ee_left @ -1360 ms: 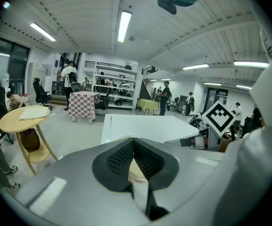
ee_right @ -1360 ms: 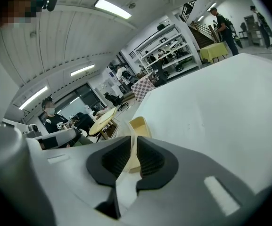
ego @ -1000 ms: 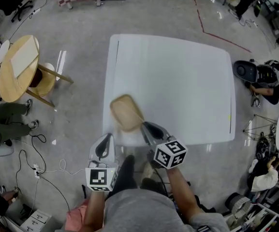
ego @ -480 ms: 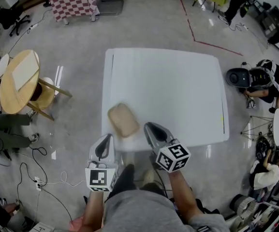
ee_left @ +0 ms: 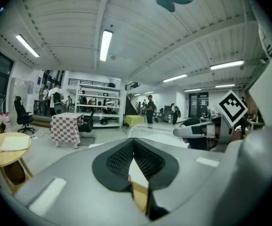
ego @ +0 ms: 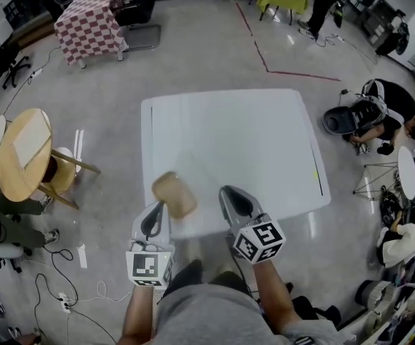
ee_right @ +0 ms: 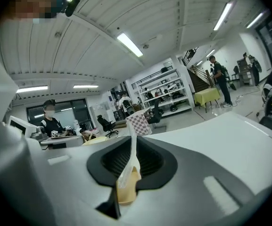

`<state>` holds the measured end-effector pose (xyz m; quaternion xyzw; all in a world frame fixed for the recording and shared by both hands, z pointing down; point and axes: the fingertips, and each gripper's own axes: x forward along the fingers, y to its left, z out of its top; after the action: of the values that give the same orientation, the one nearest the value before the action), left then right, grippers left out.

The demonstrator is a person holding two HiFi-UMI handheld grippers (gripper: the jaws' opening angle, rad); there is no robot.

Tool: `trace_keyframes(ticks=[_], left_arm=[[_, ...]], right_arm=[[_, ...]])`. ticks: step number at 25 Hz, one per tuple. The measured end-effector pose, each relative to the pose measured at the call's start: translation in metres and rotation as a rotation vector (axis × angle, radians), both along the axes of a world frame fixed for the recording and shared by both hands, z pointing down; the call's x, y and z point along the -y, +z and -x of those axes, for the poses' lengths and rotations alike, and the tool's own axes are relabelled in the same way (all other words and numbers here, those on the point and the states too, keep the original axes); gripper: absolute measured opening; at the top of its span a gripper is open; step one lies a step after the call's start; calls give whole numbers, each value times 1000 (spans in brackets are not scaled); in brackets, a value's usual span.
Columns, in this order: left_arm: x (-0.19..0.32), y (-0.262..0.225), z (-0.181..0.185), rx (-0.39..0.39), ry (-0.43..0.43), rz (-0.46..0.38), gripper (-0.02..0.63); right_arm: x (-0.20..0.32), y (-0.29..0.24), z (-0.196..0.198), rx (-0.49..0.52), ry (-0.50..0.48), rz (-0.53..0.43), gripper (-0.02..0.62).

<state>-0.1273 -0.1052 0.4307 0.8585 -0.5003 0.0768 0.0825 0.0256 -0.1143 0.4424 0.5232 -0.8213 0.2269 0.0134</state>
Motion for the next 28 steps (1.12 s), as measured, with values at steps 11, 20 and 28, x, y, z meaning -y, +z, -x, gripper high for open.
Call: trace_keyframes(ticks=[11,20,28], left_arm=[[12,-40,-37,-16,110,-76,11],[-4,-47,-52,-15,168,-98,11],[-15,-45,-56,-6,188,-110,11]], right_arm=[[-17,-38,-44,-87,141,-105,35],[-43,-52,-55,-200,204,-181,37],[-58,-53,-55,-286,220,-221,39]])
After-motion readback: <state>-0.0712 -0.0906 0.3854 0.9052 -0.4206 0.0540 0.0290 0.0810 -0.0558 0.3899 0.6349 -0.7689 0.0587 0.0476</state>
